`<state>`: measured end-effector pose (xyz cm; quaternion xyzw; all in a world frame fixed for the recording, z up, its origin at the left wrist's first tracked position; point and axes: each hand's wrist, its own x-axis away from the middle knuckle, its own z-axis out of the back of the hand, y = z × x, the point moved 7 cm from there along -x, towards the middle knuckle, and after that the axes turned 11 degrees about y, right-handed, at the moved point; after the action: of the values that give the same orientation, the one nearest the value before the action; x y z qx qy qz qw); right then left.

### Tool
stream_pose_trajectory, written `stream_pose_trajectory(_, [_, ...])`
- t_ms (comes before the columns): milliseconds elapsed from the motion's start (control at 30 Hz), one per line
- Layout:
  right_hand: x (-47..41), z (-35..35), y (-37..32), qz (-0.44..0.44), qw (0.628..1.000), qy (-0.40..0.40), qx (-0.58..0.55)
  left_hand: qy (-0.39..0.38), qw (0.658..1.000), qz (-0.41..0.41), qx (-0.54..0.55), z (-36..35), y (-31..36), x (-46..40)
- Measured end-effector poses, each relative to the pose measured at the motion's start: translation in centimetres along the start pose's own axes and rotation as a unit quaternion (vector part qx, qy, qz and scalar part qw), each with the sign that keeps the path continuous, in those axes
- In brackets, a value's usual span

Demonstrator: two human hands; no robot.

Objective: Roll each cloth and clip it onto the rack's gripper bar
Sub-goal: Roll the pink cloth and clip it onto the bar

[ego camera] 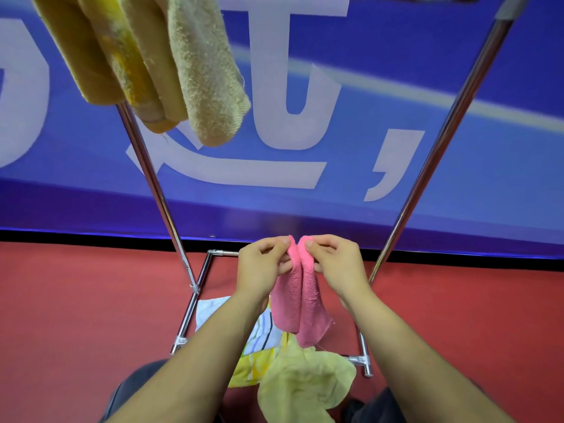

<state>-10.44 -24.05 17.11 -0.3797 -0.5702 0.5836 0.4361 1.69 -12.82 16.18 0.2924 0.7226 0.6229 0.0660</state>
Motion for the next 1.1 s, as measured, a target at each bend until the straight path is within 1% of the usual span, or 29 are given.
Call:
stream_pose_trajectory(67, [0.0, -0.2, 0.0, 0.019, 1.000, 0.000, 0.018, 0.003, 1.000, -0.003, 0.001, -0.1, 0.0, 0.0])
stream_pose_trajectory(233, [0.4, -0.7, -0.3, 0.040, 0.999, -0.005, 0.018, -0.006, 1.000, -0.003, 0.016, -0.7, 0.4, 0.7])
stream_pose_trajectory(367, [1.0, -1.3, -1.1, 0.053, 0.998, -0.030, 0.014, -0.011, 1.000, -0.006, 0.022, -0.8, 0.6, 0.8])
stream_pose_trajectory(433, [1.2, -1.6, -1.5, 0.061, 0.997, -0.048, 0.009, -0.018, 0.999, 0.024, 0.032, -0.9, 0.7, 0.9])
stream_pose_trajectory(500, [1.2, -1.6, -1.4, 0.065, 0.997, -0.050, 0.009, -0.038, 0.996, 0.062, 0.040, -1.1, 0.7, 1.1])
stream_pose_trajectory(633, [0.5, -0.6, -1.5, 0.087, 0.995, -0.003, 0.041, -0.074, 0.989, 0.114, 0.062, -1.4, 0.6, 1.5])
stream_pose_trajectory(700, [0.2, -0.3, -1.8, 0.108, 0.992, 0.004, 0.062, -0.092, 0.988, 0.116, 0.052, -1.5, 0.7, 1.4])
stream_pose_trajectory(767, [0.0, 0.0, -2.2, 0.133, 0.987, 0.002, 0.086, -0.078, 0.993, 0.084, 0.021, -0.9, 1.3, 0.8])
stream_pose_trajectory(800, [0.0, 0.1, -2.4, 0.142, 0.985, 0.003, 0.094, -0.060, 0.997, 0.050, 0.000, -0.4, 1.8, 0.3])
stream_pose_trajectory(867, [-0.2, 0.6, -2.6, 0.152, 0.983, 0.005, 0.101, -0.022, 0.994, -0.059, -0.091, 1.1, 2.9, -0.8])
stream_pose_trajectory(933, [-0.2, 1.0, -2.8, 0.148, 0.985, -0.004, 0.090, -0.005, 0.965, -0.162, -0.207, 2.0, 3.7, -1.5])
stream_pose_trajectory(967, [-0.1, 1.1, -2.9, 0.141, 0.987, -0.011, 0.076, -0.010, 0.949, -0.192, -0.249, 2.2, 3.8, -1.7])
stream_pose_trajectory(1100, [0.3, 1.2, -3.5, 0.148, 0.987, -0.039, 0.037, -0.074, 0.906, -0.250, -0.333, 1.6, 3.0, -1.7])
